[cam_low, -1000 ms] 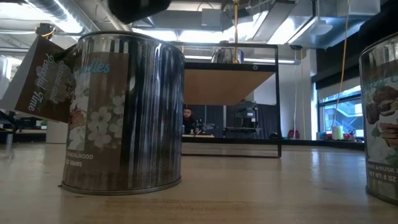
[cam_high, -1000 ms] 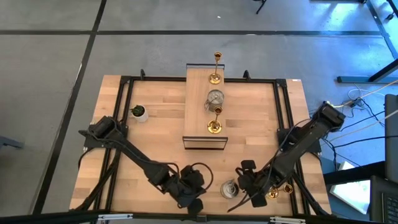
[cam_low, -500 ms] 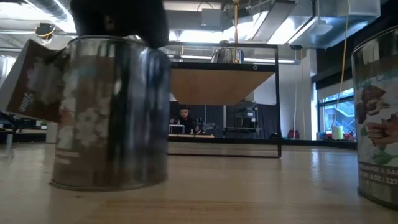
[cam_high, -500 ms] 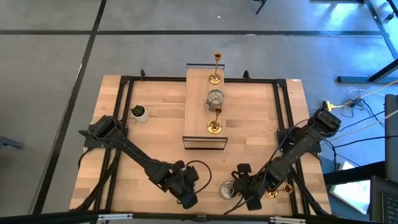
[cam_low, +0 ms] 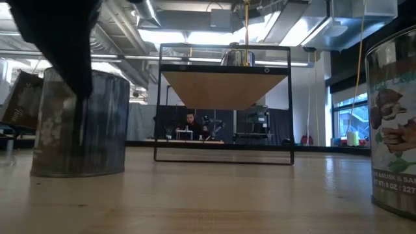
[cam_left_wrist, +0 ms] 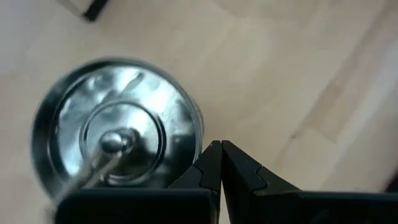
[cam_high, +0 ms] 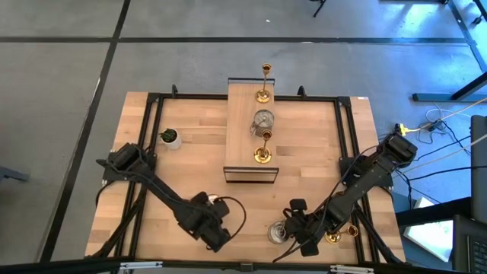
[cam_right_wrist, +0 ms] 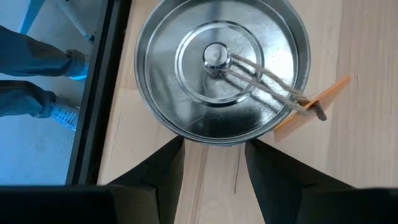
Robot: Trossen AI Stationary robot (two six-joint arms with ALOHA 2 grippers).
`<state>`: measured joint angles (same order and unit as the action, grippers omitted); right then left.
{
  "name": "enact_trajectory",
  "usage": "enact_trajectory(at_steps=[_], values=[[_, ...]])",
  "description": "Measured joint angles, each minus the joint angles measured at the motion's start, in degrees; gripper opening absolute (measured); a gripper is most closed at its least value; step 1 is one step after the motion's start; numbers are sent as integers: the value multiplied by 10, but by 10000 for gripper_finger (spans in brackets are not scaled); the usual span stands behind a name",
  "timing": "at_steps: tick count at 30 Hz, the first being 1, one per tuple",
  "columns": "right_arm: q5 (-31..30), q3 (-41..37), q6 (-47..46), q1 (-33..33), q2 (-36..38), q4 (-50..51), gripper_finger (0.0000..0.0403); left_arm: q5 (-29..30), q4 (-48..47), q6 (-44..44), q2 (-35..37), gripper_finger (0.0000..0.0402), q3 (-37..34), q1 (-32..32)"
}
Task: Pick & Place candle stick holders
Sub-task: Put the right silver scented candle on the shelf
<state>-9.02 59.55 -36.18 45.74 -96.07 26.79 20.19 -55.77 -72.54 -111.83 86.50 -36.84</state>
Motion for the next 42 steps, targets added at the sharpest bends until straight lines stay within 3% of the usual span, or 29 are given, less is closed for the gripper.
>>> enact_trajectory(at_steps=[3,9,12,23,34,42], values=[[-3,0,0,0,0,0,174,17,42,15,1,1,0,-6],[-21,0,0,-1,0,-3,174,26,285,150,0,1,1,-12],[-26,0,6,-3,0,-4,174,30,347,170,-14,1,1,-13],[-10,0,36,-38,-36,-62,174,-16,394,117,-70,1,0,-18],[-18,0,52,-52,-61,-139,175,10,409,136,-75,1,0,16],[-29,0,56,-65,-61,-146,224,-8,401,141,-78,1,0,39]])
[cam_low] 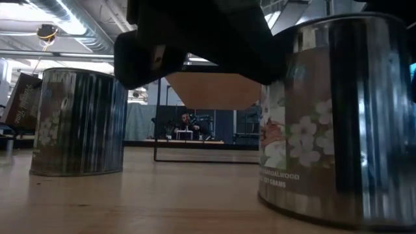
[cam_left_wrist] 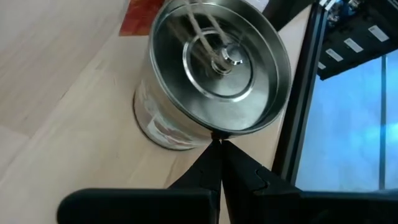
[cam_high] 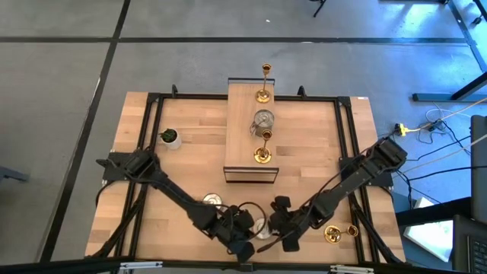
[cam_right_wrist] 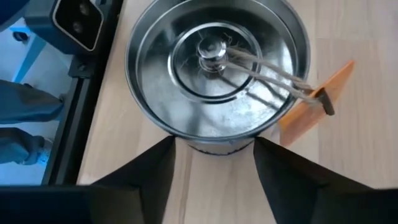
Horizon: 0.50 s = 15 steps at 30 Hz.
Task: Pick & Place candle stick holders
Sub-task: Put the right silver scented candle on the shelf
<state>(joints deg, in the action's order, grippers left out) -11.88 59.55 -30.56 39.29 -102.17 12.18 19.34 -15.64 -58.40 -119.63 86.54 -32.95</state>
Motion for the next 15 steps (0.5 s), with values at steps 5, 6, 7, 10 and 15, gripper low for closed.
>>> enact_trajectory(at_steps=[5,6,7,10,15], values=[[-21,0,-4,-3,0,-4,260,-13,1,6,0,1,0,9],[-31,0,-4,-3,0,-5,266,-16,1,6,0,1,0,11],[-40,-1,-5,-3,0,-5,271,-18,1,7,0,1,0,13],[-62,-1,-12,-4,0,-8,283,-18,-1,6,0,1,0,16],[-75,-1,-46,-14,0,-15,301,-11,-52,-21,0,1,0,19]])
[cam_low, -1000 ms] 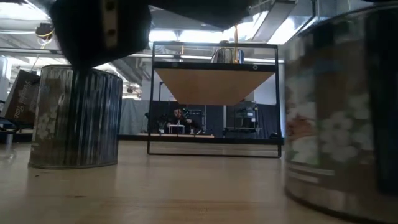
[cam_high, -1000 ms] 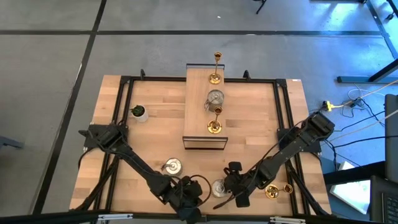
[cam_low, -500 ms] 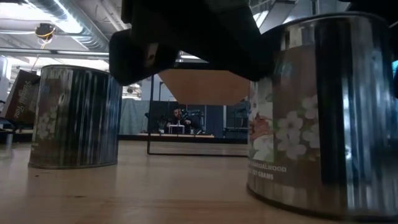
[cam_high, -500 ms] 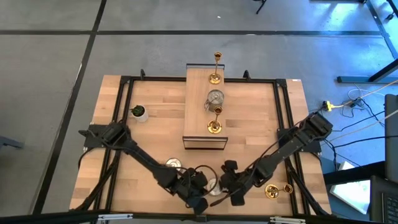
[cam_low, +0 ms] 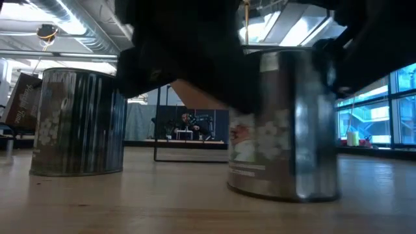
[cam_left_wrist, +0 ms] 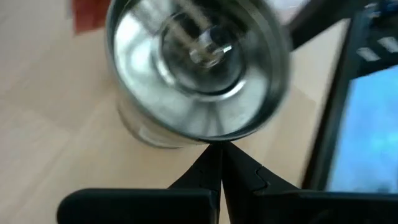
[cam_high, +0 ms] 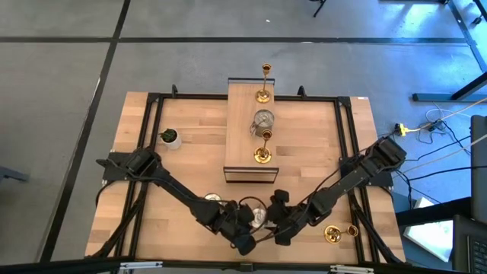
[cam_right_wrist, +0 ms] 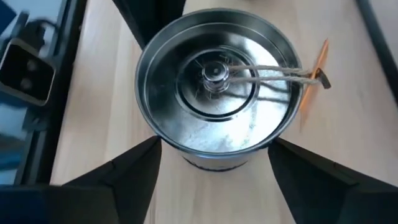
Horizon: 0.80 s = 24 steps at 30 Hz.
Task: Pick & Place candle stick holders
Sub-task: Put the right silver scented candle on the shelf
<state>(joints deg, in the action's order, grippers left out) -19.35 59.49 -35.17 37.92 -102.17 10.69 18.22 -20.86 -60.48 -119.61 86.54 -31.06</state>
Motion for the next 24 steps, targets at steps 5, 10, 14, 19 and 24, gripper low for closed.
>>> enact_trajectory(at_steps=[5,10,14,19,24], values=[[-21,0,-32,-1,0,-4,307,8,-35,-20,0,1,0,0],[-17,0,-34,-1,0,-18,307,20,-34,-46,0,1,0,-8],[-16,1,-34,-1,0,-26,307,34,-34,-58,0,1,0,-13],[-5,1,-33,-1,0,-23,307,41,-34,-69,0,1,0,-13],[-1,1,-34,-1,0,-20,307,42,-34,-82,0,1,0,-14]])
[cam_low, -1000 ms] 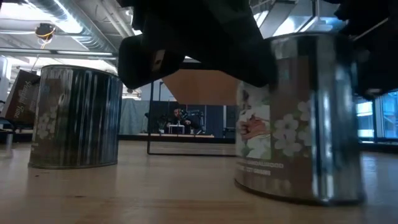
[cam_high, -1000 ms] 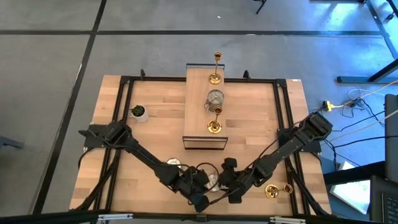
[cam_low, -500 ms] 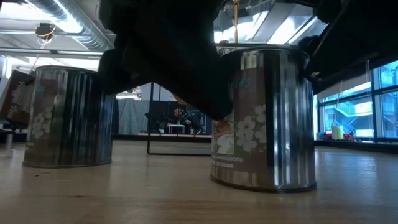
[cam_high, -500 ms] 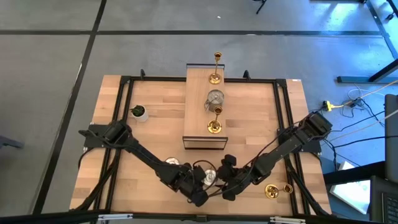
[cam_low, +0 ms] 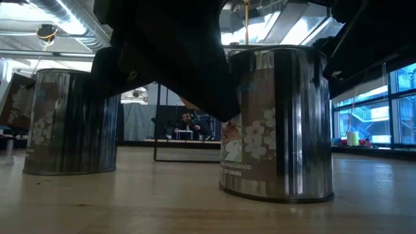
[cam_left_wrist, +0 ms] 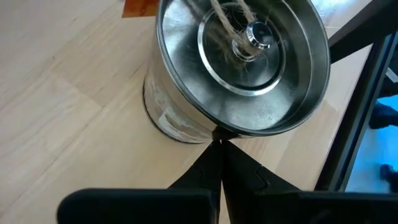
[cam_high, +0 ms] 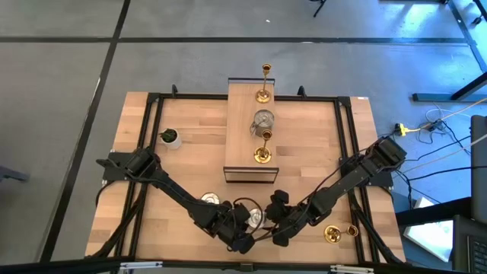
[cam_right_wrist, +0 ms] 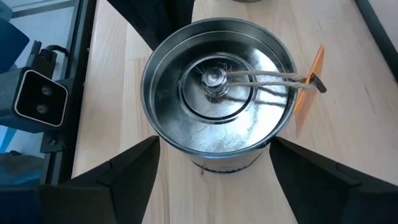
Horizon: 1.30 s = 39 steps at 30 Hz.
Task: Pick & Place candle stick holders
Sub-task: Put the right silver scented candle on the shelf
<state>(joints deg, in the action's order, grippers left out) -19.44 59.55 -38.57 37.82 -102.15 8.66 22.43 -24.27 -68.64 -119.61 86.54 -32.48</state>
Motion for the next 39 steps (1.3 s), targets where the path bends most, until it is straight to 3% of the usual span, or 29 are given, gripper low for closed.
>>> enact_trajectory(at_steps=[6,16,22,30,35,39], values=[[2,0,-1,0,0,-1,327,20,-11,-23,0,1,0,-9],[-15,0,30,11,0,0,394,43,-79,-52,0,1,0,-15],[-29,0,34,13,0,1,399,58,-97,-60,0,1,0,-15],[-26,0,34,21,0,5,399,195,-194,-123,83,1,0,-74],[-24,0,34,25,0,5,399,260,-128,-94,165,1,0,-94],[-24,0,34,24,0,6,399,266,48,65,219,1,0,-94]])
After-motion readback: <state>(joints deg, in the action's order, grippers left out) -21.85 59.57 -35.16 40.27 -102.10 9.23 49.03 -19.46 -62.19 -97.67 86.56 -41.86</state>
